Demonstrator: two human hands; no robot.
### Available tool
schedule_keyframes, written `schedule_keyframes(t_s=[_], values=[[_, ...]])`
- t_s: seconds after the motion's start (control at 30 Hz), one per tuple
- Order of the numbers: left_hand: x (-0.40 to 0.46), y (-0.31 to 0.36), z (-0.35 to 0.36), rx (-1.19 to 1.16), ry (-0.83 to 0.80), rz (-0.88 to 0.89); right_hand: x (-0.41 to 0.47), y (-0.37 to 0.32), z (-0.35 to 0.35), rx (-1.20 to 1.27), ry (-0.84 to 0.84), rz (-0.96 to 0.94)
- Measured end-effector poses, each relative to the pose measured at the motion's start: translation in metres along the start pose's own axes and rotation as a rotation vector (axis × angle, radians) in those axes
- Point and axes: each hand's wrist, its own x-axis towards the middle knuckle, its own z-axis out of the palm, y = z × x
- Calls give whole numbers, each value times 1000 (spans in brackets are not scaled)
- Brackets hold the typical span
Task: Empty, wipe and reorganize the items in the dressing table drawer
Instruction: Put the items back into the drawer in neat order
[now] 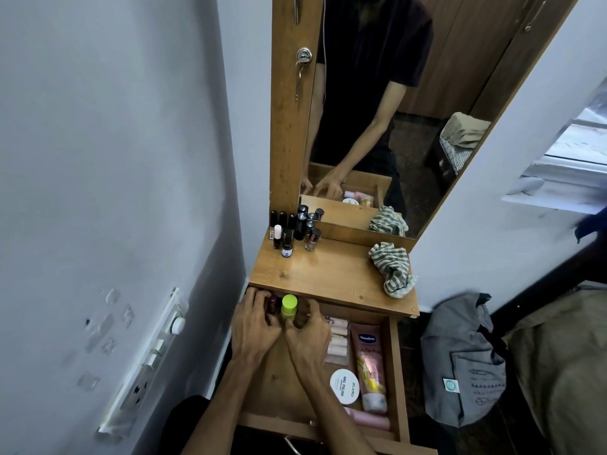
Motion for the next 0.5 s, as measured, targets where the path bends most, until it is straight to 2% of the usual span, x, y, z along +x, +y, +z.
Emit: schedule_keyframes(t_s=[0.13, 0.23, 0.33, 0.5], values=[[1, 2, -1, -6, 17, 25, 0, -19, -26, 99, 209, -122], [-1, 2, -2, -18, 37, 47, 31, -47, -39, 126, 274, -147], [-3, 4, -2, -21, 56, 41, 77, -72, -47, 90, 250, -91], [-2, 5, -2, -30, 44, 17, 134, -89, -42, -103, 141, -40]])
